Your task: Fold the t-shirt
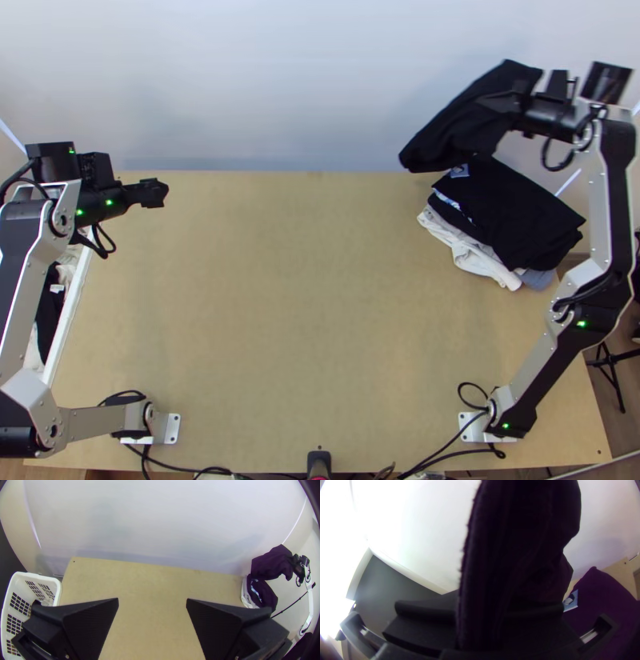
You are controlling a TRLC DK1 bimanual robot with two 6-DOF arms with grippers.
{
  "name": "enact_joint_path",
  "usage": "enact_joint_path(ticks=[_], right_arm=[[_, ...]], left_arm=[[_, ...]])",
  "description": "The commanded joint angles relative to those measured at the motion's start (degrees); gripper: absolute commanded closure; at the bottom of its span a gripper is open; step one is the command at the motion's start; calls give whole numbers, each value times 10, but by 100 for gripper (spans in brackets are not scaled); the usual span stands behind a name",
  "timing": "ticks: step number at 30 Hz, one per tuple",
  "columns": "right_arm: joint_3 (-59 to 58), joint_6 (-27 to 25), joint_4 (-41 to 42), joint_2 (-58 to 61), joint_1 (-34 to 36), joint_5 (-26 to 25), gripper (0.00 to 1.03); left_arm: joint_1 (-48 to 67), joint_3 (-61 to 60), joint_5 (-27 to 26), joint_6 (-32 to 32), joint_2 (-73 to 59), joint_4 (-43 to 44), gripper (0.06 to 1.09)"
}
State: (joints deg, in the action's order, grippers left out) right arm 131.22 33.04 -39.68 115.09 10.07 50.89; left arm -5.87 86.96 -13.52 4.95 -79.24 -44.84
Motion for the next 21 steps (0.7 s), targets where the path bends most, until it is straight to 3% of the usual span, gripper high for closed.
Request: enact_joint_path(ticks=[1, 15, 21], right_arm=[[7, -23, -29, 15, 56, 11, 100], [-52, -114, -108, -11, 108, 10, 100], [-184, -199, -121, -60, 144, -8, 100]], left_arm=[[12, 2, -1, 8, -5, 7, 10], [15, 4, -2, 14, -5, 8, 10], [29, 11, -2, 20, -12, 14, 10]])
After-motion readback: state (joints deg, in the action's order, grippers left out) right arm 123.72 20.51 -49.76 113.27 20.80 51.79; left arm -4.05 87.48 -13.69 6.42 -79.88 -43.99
